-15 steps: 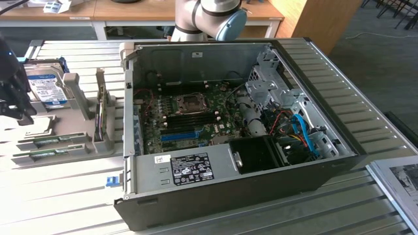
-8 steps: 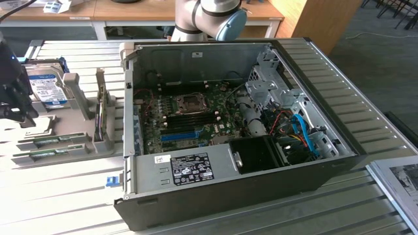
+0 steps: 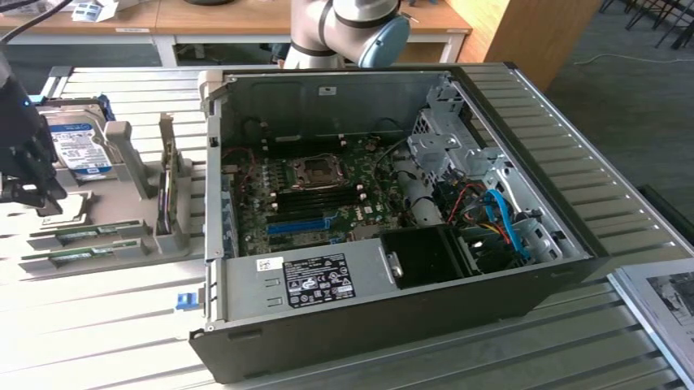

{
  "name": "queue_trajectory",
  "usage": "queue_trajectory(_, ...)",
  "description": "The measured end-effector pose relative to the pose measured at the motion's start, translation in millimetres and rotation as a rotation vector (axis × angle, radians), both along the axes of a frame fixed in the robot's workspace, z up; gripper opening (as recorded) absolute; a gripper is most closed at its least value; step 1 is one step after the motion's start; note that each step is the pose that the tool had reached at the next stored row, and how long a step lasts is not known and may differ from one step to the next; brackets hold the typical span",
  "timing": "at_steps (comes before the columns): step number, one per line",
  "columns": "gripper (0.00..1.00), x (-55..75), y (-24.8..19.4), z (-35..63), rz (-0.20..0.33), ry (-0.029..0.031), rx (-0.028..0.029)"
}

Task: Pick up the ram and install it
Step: 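Pick up the ram and move it above insertion slot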

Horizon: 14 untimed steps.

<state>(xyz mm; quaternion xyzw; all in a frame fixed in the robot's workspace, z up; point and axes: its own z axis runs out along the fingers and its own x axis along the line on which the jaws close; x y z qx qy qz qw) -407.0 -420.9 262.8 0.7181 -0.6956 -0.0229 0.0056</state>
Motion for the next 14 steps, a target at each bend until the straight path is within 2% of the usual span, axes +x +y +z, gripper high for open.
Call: queue_trajectory(14, 0.31, 0.0, 0.0, -12.2, 0.000, 0.0002, -0.0001)
